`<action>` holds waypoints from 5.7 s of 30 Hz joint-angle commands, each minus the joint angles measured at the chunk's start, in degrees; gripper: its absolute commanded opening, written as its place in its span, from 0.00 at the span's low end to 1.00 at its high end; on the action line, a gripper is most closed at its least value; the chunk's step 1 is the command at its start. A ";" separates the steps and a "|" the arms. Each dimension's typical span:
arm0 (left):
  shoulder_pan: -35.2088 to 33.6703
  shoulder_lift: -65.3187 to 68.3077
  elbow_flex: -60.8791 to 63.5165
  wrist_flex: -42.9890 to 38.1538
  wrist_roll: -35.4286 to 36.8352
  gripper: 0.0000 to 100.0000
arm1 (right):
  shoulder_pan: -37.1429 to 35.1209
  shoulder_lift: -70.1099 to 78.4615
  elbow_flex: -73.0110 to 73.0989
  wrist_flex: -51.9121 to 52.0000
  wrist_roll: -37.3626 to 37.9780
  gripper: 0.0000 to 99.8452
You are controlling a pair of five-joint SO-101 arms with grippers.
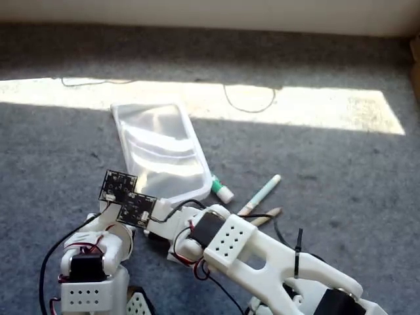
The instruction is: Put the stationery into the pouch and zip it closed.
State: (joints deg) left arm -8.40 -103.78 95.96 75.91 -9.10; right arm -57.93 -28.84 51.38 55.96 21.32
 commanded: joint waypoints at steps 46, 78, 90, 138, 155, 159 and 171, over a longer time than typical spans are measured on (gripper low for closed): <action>0.75 -0.75 1.19 0.18 -0.35 0.01 | 3.38 -14.29 2.42 4.35 0.00 0.01; 0.75 -0.75 1.19 0.18 -0.35 0.01 | 22.29 -21.67 2.51 16.13 6.24 0.04; 0.75 -0.75 1.19 0.18 -0.35 0.01 | 20.18 -21.76 1.80 15.52 0.97 0.22; 0.75 -0.75 1.19 0.18 -0.35 0.01 | 8.04 7.43 4.44 -9.89 -4.31 0.22; 0.75 -0.75 1.19 0.18 -0.35 0.01 | 8.66 7.78 4.09 -5.93 -4.31 0.22; 0.75 -0.75 1.19 0.18 -0.35 0.01 | 8.75 7.87 4.53 -10.77 -4.31 0.22; 0.75 -0.75 1.19 0.18 -0.35 0.01 | 8.75 7.87 4.62 -10.86 -4.31 0.14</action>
State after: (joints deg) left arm -8.40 -103.78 96.04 76.00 -9.10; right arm -49.85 -20.92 56.22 46.02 17.54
